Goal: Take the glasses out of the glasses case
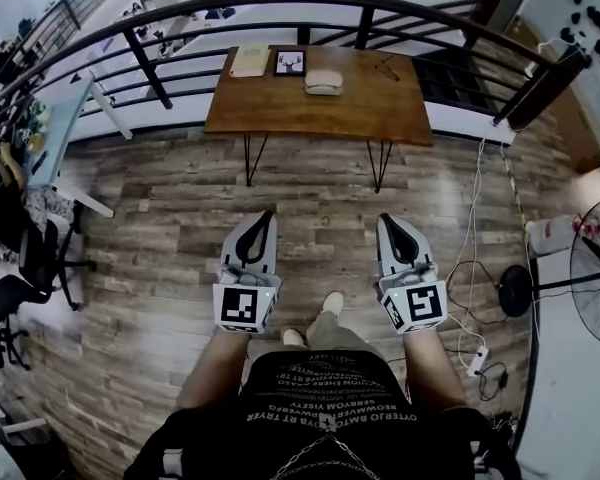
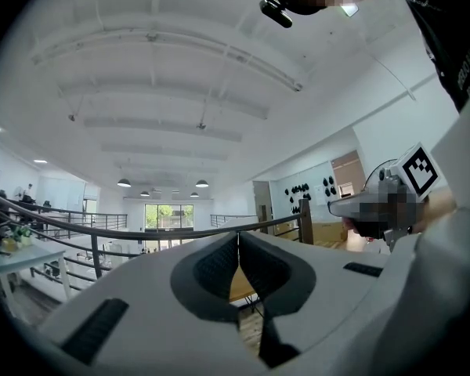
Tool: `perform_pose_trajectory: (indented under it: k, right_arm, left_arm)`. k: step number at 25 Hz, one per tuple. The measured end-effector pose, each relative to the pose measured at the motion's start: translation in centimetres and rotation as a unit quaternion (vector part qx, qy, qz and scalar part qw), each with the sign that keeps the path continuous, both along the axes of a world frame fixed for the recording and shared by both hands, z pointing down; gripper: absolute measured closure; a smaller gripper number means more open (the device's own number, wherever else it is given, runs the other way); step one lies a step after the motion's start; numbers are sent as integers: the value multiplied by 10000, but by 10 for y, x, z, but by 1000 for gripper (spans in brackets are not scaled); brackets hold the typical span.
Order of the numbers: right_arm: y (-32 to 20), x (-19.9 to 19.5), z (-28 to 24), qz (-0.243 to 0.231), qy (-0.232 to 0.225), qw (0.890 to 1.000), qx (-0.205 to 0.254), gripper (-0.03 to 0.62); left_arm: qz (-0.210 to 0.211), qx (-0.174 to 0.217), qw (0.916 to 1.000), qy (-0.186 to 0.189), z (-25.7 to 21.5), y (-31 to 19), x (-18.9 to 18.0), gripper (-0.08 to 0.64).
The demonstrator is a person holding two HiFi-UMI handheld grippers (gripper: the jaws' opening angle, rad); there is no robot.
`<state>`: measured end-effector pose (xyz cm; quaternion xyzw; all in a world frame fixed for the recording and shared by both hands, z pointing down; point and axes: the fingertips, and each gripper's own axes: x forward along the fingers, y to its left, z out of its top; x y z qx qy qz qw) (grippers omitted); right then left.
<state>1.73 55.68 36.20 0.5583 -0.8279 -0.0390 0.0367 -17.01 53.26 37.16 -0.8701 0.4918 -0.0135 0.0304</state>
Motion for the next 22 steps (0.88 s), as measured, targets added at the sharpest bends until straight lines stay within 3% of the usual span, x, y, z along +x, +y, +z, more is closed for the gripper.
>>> perform_pose_trajectory:
  k: [22]
  right_arm:
    - [-122, 56, 19, -193, -26, 9996, -210, 578]
  left_arm:
    - [-18, -249, 9997, -64, 20, -120, 67, 532]
